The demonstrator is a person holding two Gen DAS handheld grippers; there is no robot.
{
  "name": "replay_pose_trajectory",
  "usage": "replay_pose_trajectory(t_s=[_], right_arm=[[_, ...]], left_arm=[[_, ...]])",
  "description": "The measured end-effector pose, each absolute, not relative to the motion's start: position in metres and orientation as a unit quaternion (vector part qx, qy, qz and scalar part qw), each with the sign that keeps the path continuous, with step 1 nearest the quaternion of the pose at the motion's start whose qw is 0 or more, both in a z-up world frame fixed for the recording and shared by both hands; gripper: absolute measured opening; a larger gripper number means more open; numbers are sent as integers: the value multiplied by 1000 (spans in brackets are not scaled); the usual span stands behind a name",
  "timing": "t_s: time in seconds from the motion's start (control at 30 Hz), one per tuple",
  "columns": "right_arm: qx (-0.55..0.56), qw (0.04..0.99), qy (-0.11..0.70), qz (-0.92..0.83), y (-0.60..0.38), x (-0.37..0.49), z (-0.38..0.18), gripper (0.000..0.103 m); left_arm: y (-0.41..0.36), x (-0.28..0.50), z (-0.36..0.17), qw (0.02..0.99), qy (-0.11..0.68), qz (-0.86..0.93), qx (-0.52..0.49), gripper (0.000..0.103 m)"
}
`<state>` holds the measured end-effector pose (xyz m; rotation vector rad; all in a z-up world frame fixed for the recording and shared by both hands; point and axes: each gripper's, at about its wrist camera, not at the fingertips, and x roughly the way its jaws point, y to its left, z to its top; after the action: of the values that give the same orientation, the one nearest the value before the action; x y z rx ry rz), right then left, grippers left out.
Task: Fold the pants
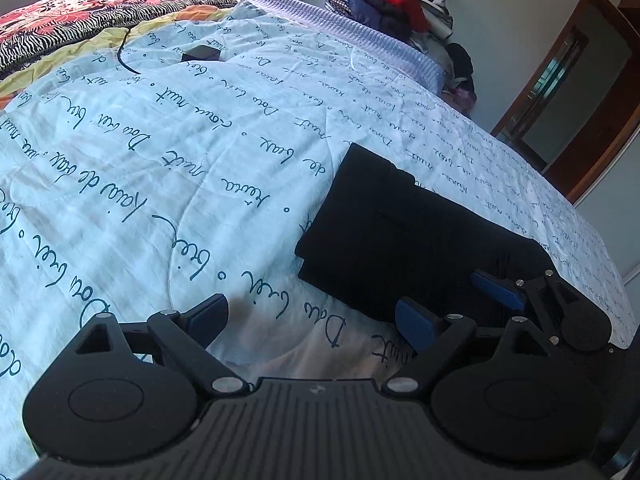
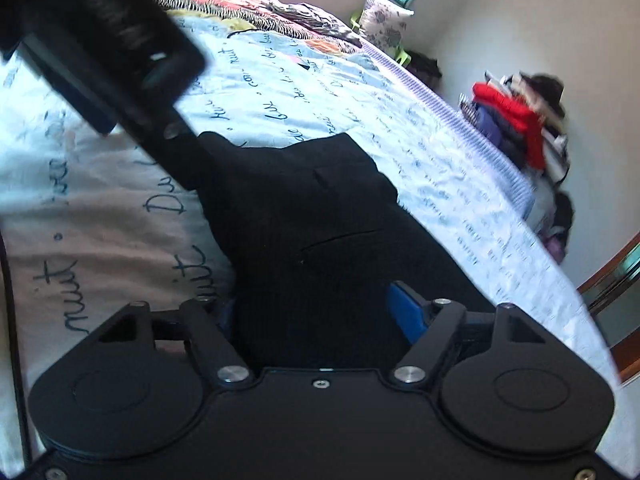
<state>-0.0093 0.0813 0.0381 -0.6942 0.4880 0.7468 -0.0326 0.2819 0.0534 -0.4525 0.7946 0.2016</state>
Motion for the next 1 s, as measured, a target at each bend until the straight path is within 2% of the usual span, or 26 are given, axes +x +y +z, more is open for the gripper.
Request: replay_pose_trajectory(t_s=[0.17, 0.23, 0.27, 0.3, 0.37, 0.5, 0.67, 1.0], right_arm=[[-337, 841, 208, 368, 76, -16, 35, 71], [-326, 829, 218, 399, 73, -16, 37, 39], [-323, 830, 216, 399, 72, -17, 38, 38], [-327, 828, 211, 404, 71, -20, 37, 31], [-326, 829, 209, 403, 70, -20, 37, 29], [-264, 845, 229, 406, 60, -10, 47, 20], [-164, 850, 276, 418, 46, 13, 54, 20], [-100, 852, 289, 425, 37, 21, 51, 18]], left_arm=[[279, -31, 52, 891, 388, 98, -215, 92], [278, -31, 52, 891, 389, 98, -212, 92], [278, -31, 52, 891, 389, 99, -212, 92], [278, -31, 52, 891, 389, 99, -213, 92], [278, -30, 53, 891, 388, 99, -216, 92], [288, -31, 55, 880, 383, 71, -270, 92], [307, -27, 52, 840, 363, 5, -403, 94], [318, 4, 14, 766, 375, -30, -521, 96]])
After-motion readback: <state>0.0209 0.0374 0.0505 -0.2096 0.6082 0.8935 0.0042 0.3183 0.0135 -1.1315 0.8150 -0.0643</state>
